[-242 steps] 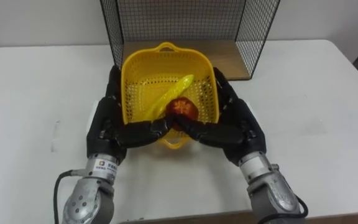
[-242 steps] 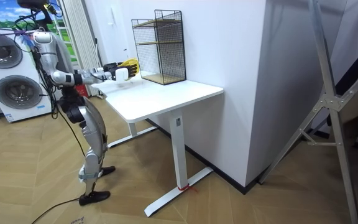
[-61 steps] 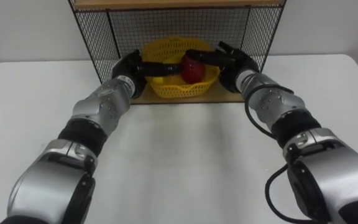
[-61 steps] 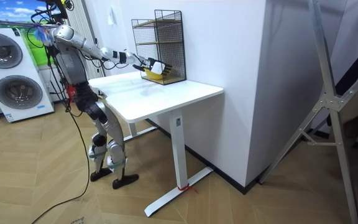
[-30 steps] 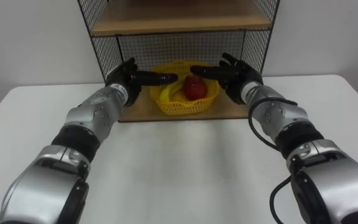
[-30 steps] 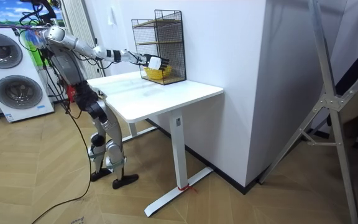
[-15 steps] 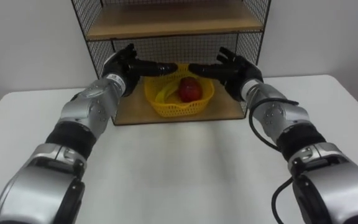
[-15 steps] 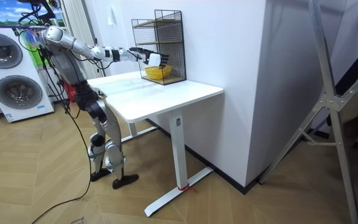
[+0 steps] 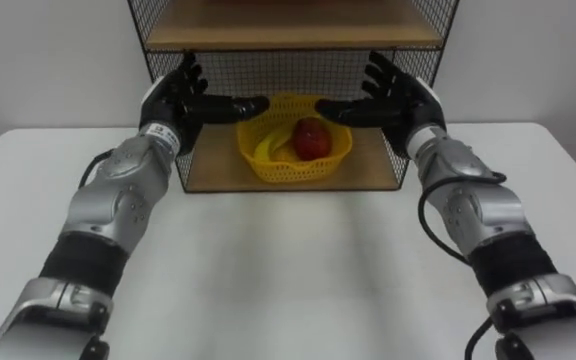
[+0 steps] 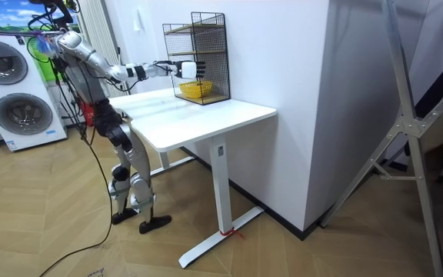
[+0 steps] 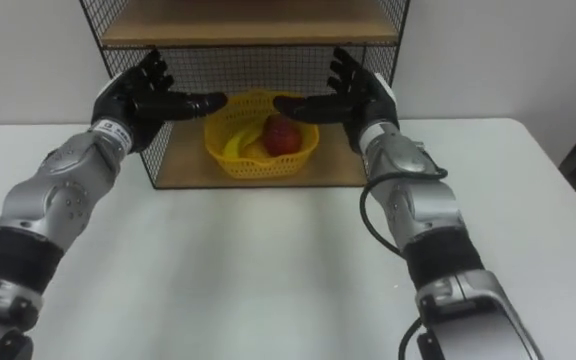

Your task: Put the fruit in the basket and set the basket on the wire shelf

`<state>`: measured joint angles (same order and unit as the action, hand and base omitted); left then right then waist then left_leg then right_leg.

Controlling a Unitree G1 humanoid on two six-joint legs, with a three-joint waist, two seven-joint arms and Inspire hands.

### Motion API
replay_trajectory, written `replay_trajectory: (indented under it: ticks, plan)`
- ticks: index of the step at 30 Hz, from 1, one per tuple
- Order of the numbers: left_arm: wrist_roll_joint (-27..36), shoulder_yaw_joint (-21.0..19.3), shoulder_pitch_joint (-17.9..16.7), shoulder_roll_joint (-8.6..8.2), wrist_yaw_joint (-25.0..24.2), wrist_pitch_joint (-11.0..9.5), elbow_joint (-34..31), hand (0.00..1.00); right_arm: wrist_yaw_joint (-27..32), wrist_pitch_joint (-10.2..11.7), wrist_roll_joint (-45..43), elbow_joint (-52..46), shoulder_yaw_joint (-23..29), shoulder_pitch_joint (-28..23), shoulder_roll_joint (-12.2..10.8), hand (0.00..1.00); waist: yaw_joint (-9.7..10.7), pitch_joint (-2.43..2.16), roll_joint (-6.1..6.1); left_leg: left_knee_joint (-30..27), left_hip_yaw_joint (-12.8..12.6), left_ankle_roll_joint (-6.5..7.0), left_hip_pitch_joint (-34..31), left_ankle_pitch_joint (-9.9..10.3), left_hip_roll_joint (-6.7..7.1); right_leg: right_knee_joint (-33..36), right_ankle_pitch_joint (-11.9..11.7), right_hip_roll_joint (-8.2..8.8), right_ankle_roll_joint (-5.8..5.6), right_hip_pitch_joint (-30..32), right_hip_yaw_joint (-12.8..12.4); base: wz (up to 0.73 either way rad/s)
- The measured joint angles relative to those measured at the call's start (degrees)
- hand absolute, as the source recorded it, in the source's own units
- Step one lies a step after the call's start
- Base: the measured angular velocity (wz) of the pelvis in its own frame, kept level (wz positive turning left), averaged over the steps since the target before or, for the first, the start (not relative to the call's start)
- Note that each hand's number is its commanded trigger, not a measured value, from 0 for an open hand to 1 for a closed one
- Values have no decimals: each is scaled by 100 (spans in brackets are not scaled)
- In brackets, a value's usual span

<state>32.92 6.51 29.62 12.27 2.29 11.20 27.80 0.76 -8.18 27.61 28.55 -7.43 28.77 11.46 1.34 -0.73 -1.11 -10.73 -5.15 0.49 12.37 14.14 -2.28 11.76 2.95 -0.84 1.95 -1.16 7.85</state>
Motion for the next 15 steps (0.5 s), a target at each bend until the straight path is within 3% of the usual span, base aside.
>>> replay_trajectory:
  ticks: [7,12,15]
  plan:
    - [3,-3,-610,-8,189,-1,-1059,0,-5,-15,-43,-726,32,-397,3,0,8,4,22,11,6,0,-2,0,-6,-13,0,-7,-1,0,6,0]
    - [-155,24,-1164,-9,247,-17,-1813,0,-8,-14,-84,-1432,29,-999,1,0,13,11,25,118,-18,-1,15,1,-10,-5,10,-31,-9,-5,-55,-2]
    - [-419,51,-1384,-13,245,-19,-1966,0,-19,-14,-93,-1753,26,-1289,-1,0,24,41,57,130,-16,-1,-1,3,-12,-5,12,-33,-10,17,-47,0]
